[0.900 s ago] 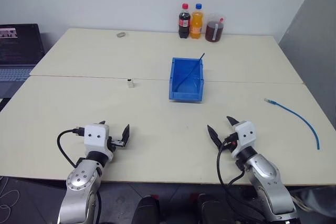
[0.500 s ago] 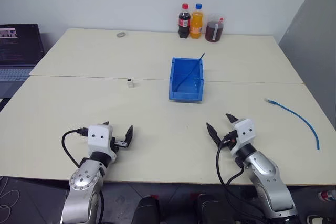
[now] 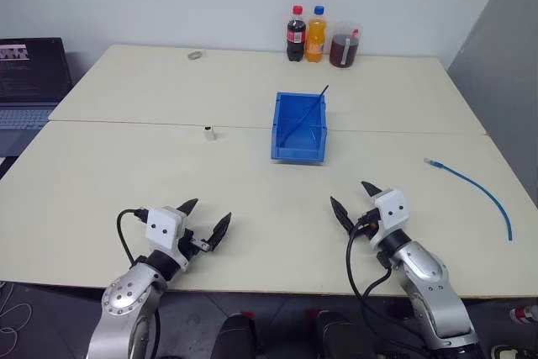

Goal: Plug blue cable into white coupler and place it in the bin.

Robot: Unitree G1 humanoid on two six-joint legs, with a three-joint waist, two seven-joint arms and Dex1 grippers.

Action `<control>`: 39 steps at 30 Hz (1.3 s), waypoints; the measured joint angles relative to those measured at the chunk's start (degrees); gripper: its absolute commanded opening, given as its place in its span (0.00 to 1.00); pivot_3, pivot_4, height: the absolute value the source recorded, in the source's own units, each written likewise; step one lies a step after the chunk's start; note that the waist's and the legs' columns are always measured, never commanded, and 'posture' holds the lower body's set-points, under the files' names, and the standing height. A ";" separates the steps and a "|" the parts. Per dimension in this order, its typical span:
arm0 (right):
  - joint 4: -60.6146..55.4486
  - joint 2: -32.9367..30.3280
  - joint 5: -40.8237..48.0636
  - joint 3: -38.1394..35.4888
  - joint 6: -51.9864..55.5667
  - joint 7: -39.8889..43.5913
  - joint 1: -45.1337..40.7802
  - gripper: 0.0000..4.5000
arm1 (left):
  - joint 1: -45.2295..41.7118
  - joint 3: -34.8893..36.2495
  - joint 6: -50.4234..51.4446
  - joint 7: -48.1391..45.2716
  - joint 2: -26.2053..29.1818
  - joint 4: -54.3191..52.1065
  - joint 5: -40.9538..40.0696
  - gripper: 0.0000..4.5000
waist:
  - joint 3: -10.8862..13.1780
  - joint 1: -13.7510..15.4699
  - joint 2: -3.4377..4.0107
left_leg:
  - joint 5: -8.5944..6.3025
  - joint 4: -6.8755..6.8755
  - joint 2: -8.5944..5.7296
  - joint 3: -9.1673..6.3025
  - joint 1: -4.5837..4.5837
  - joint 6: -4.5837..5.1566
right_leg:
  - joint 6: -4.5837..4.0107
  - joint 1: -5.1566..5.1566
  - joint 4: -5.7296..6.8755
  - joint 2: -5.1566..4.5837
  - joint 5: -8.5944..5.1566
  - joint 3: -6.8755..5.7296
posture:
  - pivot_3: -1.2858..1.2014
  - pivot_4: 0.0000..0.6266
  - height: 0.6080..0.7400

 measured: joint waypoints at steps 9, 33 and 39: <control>-7.83 -4.70 5.21 -10.70 3.42 0.45 0.25 0.98 | -15.84 -8.80 4.93 -16.51 7.93 1.54 -3.89 1.00 | 0.02 0.55 0.00 | 0.00 0.01 -0.05 0.10 -0.08 0.00 | 0.41 0.03 -0.19 -0.01 0.23 -0.10 | 0.52 0.24 1.00; 54.34 -39.53 7.59 -19.38 17.28 24.45 -31.76 0.98 | -36.90 -24.86 12.95 -27.54 6.09 6.61 -0.49 1.00 | 0.11 -0.56 0.17 | -0.02 0.06 -0.10 0.33 -0.08 0.05 | 0.56 0.09 -0.38 0.06 0.33 0.19 | 0.52 0.24 1.00; 71.86 -40.15 1.59 -13.63 10.98 28.21 -40.39 0.98 | -36.95 -24.89 13.93 -27.96 6.05 6.55 -0.42 1.00 | 0.16 -1.04 0.23 | -0.02 0.07 -0.11 0.34 -0.08 0.05 | 0.48 0.10 -0.39 0.04 0.38 0.20 | 0.52 0.24 1.00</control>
